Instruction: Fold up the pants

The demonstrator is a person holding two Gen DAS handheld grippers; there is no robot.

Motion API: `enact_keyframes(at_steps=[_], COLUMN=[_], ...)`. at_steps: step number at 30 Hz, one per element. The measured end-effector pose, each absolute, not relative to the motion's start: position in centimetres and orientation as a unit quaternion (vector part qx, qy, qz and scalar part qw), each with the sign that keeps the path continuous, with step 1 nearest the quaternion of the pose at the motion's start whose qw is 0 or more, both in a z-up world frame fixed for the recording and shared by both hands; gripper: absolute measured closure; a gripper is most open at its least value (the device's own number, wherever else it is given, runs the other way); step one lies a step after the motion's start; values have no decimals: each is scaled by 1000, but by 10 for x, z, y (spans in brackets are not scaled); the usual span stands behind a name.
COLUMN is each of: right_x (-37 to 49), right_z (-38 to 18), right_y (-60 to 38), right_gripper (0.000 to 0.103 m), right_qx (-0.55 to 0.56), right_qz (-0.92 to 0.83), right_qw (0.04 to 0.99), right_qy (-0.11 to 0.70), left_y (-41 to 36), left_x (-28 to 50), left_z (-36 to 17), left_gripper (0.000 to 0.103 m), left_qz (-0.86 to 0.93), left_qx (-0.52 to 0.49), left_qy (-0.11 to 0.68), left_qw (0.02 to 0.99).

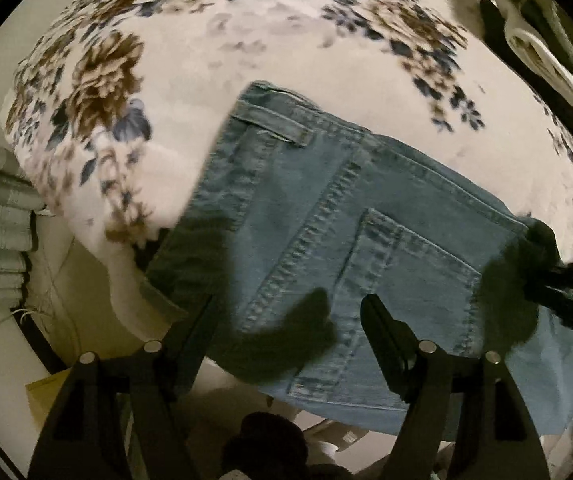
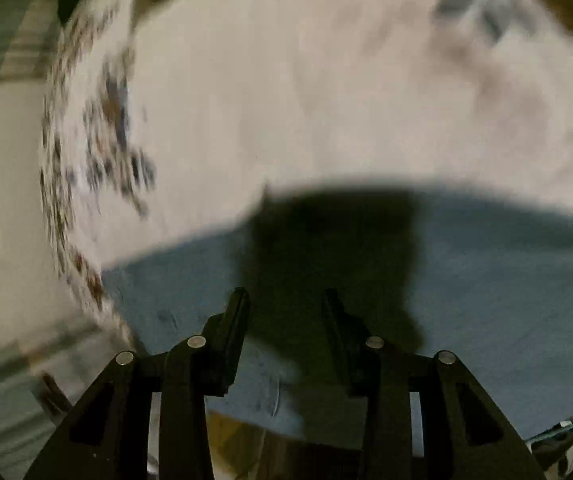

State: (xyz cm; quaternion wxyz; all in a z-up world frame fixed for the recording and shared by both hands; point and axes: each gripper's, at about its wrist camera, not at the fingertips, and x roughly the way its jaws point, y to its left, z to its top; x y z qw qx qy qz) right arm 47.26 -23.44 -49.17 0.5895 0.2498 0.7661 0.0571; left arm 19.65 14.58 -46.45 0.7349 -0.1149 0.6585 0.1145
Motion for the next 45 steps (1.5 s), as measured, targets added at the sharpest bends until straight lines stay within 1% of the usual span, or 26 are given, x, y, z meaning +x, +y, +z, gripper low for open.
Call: enact_keyframes(at_steps=[2,5,8,10,12,13,15,18,21,25,27,29,30,31,32,34,35,36,38,41,42,43,45], right_x=[481,494,490,475,437,421,367,287,207,133,107,92,86,81,76,74,71,73,75,81,84,90,96], right_z=[-505,-502,-471,-455,-429,-424,-408,-401,-407,-417,-428,-438,-446,-452,-460,-472,-471,-466,-458,-459,-466,-473,-490], right_y=[-237,-260,-290,-311,-356,-363,-415,-476,-535,-617,-659,-693,-712,-720,-733,-749,-752,-756,-756,-759,-763,-762,-770], right_gripper=[64,64,64,60,44,40,33,33,33,33,33,33,33,33,33,39,47,59,69,69,67,67,63], right_qx=[229,281,308,343,370,375,387,416,454,489,521,541,551,557,568,586,584,573,563,559,562,571,600], right_qz=[31,0,12,29,18,11,-29,-117,-204,-285,-305,-315,-321,-321,-319,-307,-302,-294,-276,-258,-252,-247,-228], right_qw=[610,617,652,650,665,672,684,678,666,663,658,659,659,659,656,656,664,681,702,712,708,703,689], right_qy=[758,735,692,678,648,638,617,594,556,490,451,418,399,391,380,362,357,349,339,338,345,346,336], left_y=[137,118,98,81,56,47,19,-24,-74,-134,-160,-170,-174,-177,-182,-188,-191,-191,-201,-215,-218,-220,-221], left_x=[198,199,199,197,193,191,186,176,165,150,146,148,148,148,146,143,141,140,139,154,154,156,162], left_z=[-462,-459,-459,-457,-455,-456,-457,-460,-467,-483,-500,-522,-528,-528,-530,-533,-533,-533,-535,-535,-536,-537,-537], left_gripper=[31,31,31,31,31,31,31,31,31,31,31,31,20,6,4,0,0,0,0,0,0,0,0], left_qz=[106,89,65,48,23,15,-12,-47,-83,-123,-136,-128,-126,-131,-132,-130,-125,-121,-115,-96,-87,-81,-71], left_qx=[-106,-85,-78,-68,-58,-55,-46,-30,-10,10,12,24,26,16,19,39,46,47,43,35,32,30,24], left_qy=[657,656,663,662,666,668,672,676,682,686,691,701,699,694,694,694,694,694,696,700,701,700,697], left_qw=[739,744,742,744,743,742,739,735,726,717,710,701,703,707,708,707,708,708,707,706,708,709,713])
